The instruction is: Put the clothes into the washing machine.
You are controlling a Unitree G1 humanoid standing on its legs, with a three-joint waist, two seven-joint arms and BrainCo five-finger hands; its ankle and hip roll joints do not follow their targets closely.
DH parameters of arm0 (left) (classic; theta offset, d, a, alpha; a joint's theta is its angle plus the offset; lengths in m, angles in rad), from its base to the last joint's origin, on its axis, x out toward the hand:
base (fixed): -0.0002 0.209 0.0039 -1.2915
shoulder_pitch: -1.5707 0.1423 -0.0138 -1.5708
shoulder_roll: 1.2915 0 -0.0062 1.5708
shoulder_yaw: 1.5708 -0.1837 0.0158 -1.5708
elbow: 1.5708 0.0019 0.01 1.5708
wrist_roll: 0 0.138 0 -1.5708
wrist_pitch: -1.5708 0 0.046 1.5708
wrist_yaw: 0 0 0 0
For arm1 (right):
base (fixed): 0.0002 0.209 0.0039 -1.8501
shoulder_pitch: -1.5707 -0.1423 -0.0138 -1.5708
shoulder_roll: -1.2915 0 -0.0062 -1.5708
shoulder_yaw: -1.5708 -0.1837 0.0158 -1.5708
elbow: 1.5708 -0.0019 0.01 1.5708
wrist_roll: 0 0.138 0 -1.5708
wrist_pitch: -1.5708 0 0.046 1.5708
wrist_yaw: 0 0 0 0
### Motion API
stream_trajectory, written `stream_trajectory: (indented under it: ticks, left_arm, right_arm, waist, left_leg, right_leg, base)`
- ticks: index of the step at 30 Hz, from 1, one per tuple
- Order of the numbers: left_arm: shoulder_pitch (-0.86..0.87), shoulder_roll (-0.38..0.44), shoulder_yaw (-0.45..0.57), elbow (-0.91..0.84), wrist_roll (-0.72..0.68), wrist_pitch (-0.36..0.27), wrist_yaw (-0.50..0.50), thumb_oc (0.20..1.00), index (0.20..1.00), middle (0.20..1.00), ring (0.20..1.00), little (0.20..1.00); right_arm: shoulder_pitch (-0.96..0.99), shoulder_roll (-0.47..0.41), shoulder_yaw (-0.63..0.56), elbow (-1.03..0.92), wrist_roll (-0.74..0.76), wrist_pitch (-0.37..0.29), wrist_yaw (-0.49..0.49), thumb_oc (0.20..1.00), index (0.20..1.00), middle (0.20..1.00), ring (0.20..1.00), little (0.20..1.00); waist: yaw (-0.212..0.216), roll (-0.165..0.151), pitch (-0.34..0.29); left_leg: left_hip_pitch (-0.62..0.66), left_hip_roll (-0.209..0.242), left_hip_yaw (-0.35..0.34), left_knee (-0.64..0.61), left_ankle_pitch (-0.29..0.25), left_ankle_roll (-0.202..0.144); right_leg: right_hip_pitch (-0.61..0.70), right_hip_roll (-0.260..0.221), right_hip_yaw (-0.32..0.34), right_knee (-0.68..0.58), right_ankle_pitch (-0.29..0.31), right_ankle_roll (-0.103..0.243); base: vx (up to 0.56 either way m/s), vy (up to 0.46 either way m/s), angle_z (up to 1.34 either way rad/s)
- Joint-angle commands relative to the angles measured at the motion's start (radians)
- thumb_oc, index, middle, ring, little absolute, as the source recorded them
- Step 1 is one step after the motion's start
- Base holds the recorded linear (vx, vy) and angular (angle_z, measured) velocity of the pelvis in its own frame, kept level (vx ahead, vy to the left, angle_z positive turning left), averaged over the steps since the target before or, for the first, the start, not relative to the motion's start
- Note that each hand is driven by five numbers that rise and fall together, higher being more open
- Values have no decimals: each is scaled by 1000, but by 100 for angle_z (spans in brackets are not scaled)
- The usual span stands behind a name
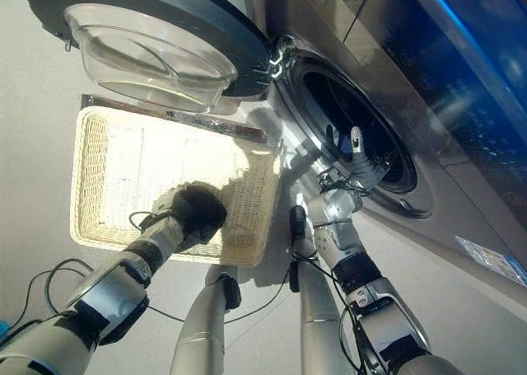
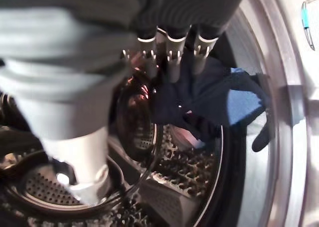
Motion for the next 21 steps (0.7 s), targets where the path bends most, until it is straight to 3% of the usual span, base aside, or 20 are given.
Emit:
stream_trajectory:
  ticks: [1, 4, 7, 8, 9, 10, 12, 13, 15, 16, 18, 19, 21]
  left_arm:
    - [31, 16, 28, -61, -65, -147, 111, 200, 200, 200, 200, 200]
    - [59, 13, 81, -192, -126, -174, 121, 200, 200, 200, 200, 200]
    - [102, -4, 130, -330, -179, -197, 115, 200, 200, 200, 200, 200]
    - [115, -11, 142, -378, -199, -210, 113, 200, 200, 200, 200, 200]
    - [115, -11, 142, -378, -199, -210, 113, 200, 200, 200, 200, 200]
    - [162, -24, 169, -499, -228, -234, 97, 200, 200, 200, 200, 200]
    - [185, -28, 179, -545, -233, -243, 85, 200, 200, 200, 200, 200]
    - [214, -24, 186, -596, -238, -266, 58, 200, 200, 200, 200, 200]
    - [226, -17, 193, -611, -244, -293, 34, 200, 200, 200, 200, 200]
    - [244, -8, 198, -641, -256, -322, -8, 200, 200, 200, 200, 200]
    - [248, -5, 198, -646, -261, -332, -16, 200, 200, 200, 200, 200]
    - [253, 10, 193, -660, -287, -371, -68, 200, 200, 200, 200, 200]
    - [253, 13, 190, -675, -290, -378, -84, 200, 200, 200, 200, 200]
  right_arm:
    - [32, 30, -57, -60, -65, -34, -18, 1000, 1000, 1000, 1000, 1000]
    - [59, 40, -58, -106, -128, -15, -22, 1000, 1000, 1000, 1000, 1000]
    - [94, 56, -52, -168, -215, 16, 67, 1000, 1000, 1000, 1000, 1000]
    - [106, 63, -42, -193, -252, 27, 159, 1000, 1000, 1000, 1000, 1000]
    - [106, 63, -42, -193, -252, 27, 159, 1000, 1000, 1000, 1000, 1000]
    - [142, 65, 5, -254, -398, 144, 326, 1000, 1000, 1000, 1000, 1000]
    - [155, 48, 26, -261, -439, 166, 414, 1000, 1000, 1000, 1000, 1000]
    - [169, 14, 54, -248, -505, 215, 530, 1000, 1000, 1000, 1000, 1000]
    - [168, -21, 68, -214, -534, 219, 581, 1000, 1000, 1000, 1000, 1000]
    - [168, -76, 84, -167, -530, 210, 677, 1000, 1000, 1000, 1000, 1000]
    - [168, -83, 86, -161, -538, 208, 685, 1000, 1000, 1000, 1000, 1000]
    - [142, -147, 113, -94, -549, 186, 780, 1000, 1000, 1000, 1000, 1000]
    - [128, -163, 126, -80, -560, 189, 816, 1000, 1000, 1000, 1000, 1000]
  waist:
    - [49, -36, 4]
    - [58, -34, 4]
    - [66, -32, 4]
    - [69, -32, 4]
    - [69, -32, 4]
    - [75, -33, 4]
    - [78, -32, 4]
    - [83, -33, 4]
    - [87, -34, 4]
    - [95, -36, 4]
    - [96, -36, 4]
    - [107, -38, 4]
    - [111, -38, 4]
  left_leg:
    - [28, -65, 38, 25, -62, -41]
    - [39, -69, 32, 24, -70, -36]
    - [56, -75, 24, 20, -78, -29]
    - [59, -76, 21, 20, -81, -26]
    - [59, -76, 21, 20, -81, -26]
    - [70, -78, 16, 21, -87, -22]
    - [75, -79, 16, 20, -88, -20]
    - [86, -77, 16, 20, -92, -18]
    - [93, -75, 18, 21, -96, -18]
    - [105, -74, 19, 21, -100, -17]
    - [107, -74, 19, 21, -101, -16]
    - [120, -73, 20, 23, -107, -16]
    - [122, -74, 19, 24, -109, -16]
  right_leg:
    - [25, 32, -14, -32, 34, 90]
    - [36, 32, -19, -28, 25, 89]
    - [50, 30, -26, -24, 17, 91]
    - [53, 29, -28, -21, 15, 91]
    - [53, 29, -28, -21, 15, 91]
    - [63, 27, -34, -14, 8, 95]
    - [66, 25, -38, -12, 6, 95]
    - [75, 20, -45, -7, 1, 99]
    - [81, 17, -50, -5, -1, 101]
    - [93, 10, -59, -5, -3, 105]
    - [96, 9, -60, -4, -4, 106]
    - [108, 2, -72, -3, -7, 110]
    - [113, -1, -76, -3, -8, 111]
  base:
    - [-5, -15, 6]
    - [1, -24, 6]
    - [-8, -15, 5]
    - [0, 0, 0]
    - [0, 0, 0]
    - [0, 0, 0]
    - [-16, -1, 5]
    - [-11, -4, 4]
    - [-1, -16, 5]
    - [4, -22, 6]
    - [-1, -34, 8]
    - [-8, -47, 11]
    - [-17, -45, 10]
